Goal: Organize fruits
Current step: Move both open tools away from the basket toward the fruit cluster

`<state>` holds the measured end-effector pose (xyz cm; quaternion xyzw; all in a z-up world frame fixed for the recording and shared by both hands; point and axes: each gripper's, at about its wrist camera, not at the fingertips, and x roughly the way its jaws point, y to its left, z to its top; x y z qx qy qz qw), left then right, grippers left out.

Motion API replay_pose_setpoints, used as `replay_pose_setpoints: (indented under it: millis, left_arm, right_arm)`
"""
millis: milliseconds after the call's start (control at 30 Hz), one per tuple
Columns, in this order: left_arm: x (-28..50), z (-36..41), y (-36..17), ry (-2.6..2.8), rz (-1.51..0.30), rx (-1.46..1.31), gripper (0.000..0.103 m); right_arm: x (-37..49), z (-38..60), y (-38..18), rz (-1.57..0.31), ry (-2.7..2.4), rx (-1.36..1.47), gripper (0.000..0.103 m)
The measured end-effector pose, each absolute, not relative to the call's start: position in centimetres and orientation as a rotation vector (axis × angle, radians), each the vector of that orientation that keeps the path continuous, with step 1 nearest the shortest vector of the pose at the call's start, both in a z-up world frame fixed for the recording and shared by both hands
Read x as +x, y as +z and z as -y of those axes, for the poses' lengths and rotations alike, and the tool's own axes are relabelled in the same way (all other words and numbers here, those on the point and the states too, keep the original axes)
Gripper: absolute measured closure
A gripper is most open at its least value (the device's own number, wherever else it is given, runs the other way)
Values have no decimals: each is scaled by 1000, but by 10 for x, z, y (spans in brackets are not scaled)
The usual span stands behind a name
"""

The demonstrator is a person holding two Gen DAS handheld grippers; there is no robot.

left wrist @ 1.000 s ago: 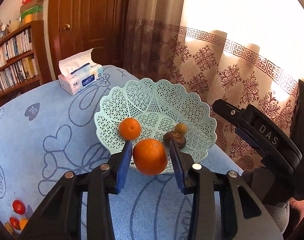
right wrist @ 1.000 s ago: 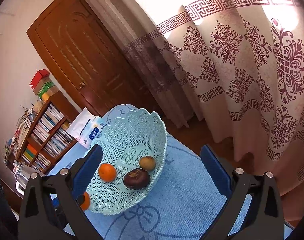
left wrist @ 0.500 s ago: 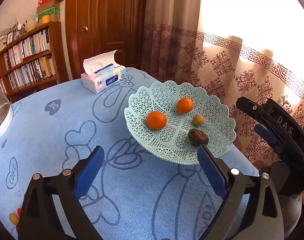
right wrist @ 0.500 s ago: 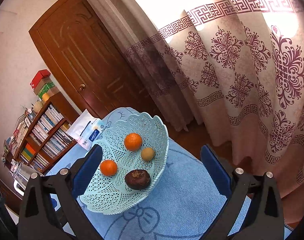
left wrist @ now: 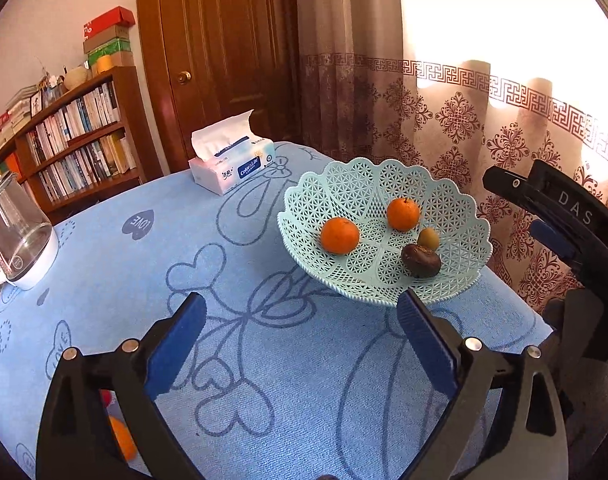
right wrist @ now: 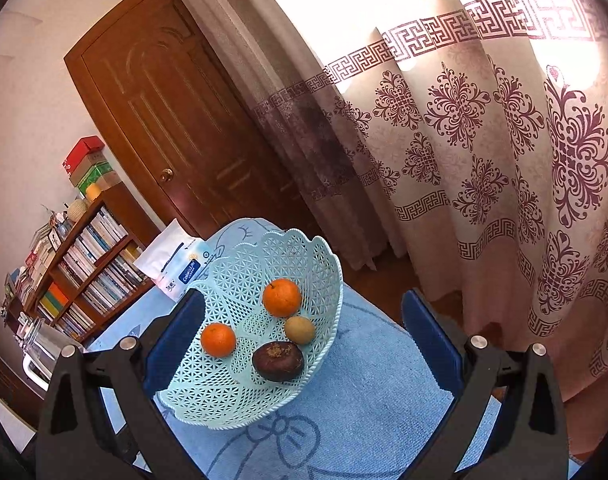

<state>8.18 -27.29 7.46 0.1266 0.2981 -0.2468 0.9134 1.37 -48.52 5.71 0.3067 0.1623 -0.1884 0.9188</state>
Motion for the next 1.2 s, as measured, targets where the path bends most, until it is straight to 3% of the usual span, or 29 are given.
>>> replay_pose_setpoints:
  millis: [800, 1033, 1200]
  left_arm:
    - [67, 252, 72, -441, -582, 285, 8]
    - [59, 243, 73, -399, -545, 303, 8]
    - [54, 236, 73, -361, -518, 316, 8]
  right_arm:
    - [7, 474, 68, -257, -379, 562, 3]
    - [-3, 448, 82, -146, -409, 378, 3]
    - [3, 437, 84, -181, -414, 298, 3]
